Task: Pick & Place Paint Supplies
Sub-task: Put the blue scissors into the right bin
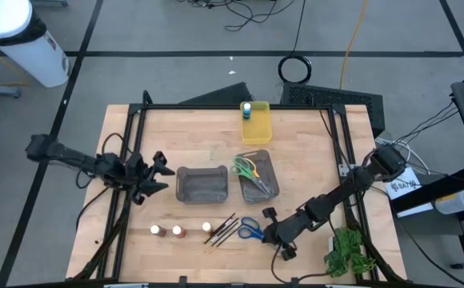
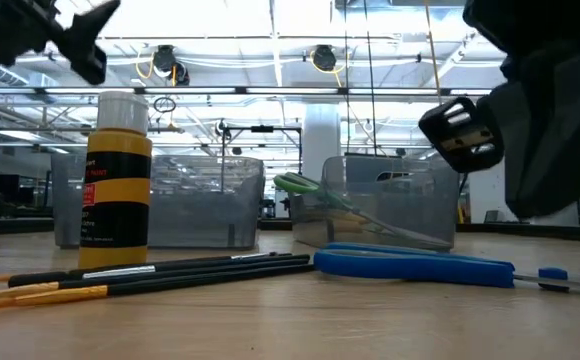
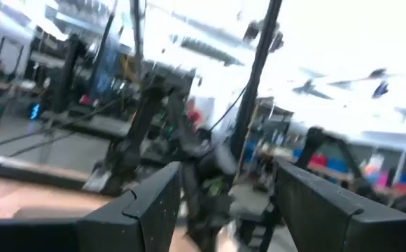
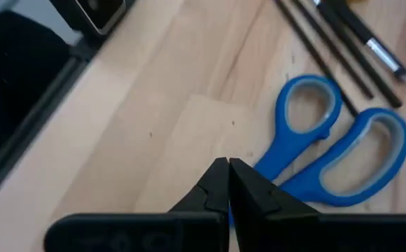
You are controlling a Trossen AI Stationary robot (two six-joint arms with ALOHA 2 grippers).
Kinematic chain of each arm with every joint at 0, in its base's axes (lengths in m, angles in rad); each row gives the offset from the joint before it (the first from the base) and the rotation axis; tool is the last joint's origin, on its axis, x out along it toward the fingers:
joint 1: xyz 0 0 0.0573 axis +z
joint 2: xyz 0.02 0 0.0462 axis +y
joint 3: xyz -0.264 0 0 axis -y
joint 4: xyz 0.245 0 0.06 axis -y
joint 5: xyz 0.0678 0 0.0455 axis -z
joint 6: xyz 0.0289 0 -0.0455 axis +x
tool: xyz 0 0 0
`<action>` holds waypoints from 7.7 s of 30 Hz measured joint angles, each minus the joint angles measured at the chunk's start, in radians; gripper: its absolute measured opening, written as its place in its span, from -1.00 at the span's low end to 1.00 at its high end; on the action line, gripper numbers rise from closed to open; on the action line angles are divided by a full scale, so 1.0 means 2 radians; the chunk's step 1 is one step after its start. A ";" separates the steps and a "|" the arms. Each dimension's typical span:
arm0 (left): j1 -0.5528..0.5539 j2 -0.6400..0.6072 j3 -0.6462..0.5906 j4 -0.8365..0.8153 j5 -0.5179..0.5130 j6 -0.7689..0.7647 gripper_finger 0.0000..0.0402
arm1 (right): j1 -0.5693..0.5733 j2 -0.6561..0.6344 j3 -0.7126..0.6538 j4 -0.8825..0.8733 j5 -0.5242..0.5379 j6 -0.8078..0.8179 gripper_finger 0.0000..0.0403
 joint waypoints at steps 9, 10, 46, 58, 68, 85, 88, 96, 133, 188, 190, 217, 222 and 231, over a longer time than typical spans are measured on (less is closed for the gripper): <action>-0.083 0.284 0.125 0.092 -0.003 0.021 0.18 | -0.003 -0.049 -0.011 -0.007 0.017 -0.012 -1.00; -0.088 0.319 0.151 0.084 -0.003 0.028 0.18 | -0.004 -0.053 -0.016 -0.004 0.022 -0.012 -1.00; -0.048 0.829 0.726 -0.525 -0.032 0.145 -0.92 | 0.041 -0.226 -0.185 0.147 0.118 0.019 -1.00; -0.046 0.865 0.727 -0.515 -0.016 0.105 -0.91 | 0.041 -0.226 -0.185 0.176 0.116 0.024 -1.00; -0.043 0.867 0.726 -0.519 -0.014 0.094 -0.92 | 0.040 -0.226 -0.184 0.243 -0.003 0.101 -0.73; -0.042 0.868 0.725 -0.508 -0.018 0.092 -0.94 | 0.045 -0.201 -0.184 -0.019 -0.086 0.528 0.20; -0.042 0.868 0.725 -0.508 -0.022 0.092 -0.97 | 0.045 -0.172 -0.184 -0.014 -0.117 0.552 0.16; -0.041 0.868 0.724 -0.508 -0.033 0.081 -0.96 | 0.044 -0.071 -0.182 0.107 -0.136 0.574 0.10; -0.036 0.872 0.723 -0.499 -0.053 0.015 -0.97 | 0.037 -0.038 -0.183 0.169 -0.080 0.453 -0.24; -0.025 0.908 0.723 -0.451 -0.075 -0.273 -0.98 | 0.121 -0.104 -0.057 -0.255 0.105 0.312 0.05; -0.025 0.908 0.723 -0.451 -0.075 -0.275 -0.97 | 0.124 -0.087 -0.059 -0.255 0.104 0.313 0.03; -0.029 0.884 0.719 -0.374 -0.054 -0.146 -0.93 | 0.127 -0.026 -0.052 -0.313 0.113 0.339 -0.86; -0.049 0.830 0.721 -0.337 -0.088 -0.049 -0.89 | 0.131 -0.072 -0.052 -0.280 0.145 0.314 -0.90; -0.081 0.742 0.722 -0.337 -0.144 0.063 -0.93 | 0.125 -0.107 -0.051 -0.153 0.202 0.244 -0.90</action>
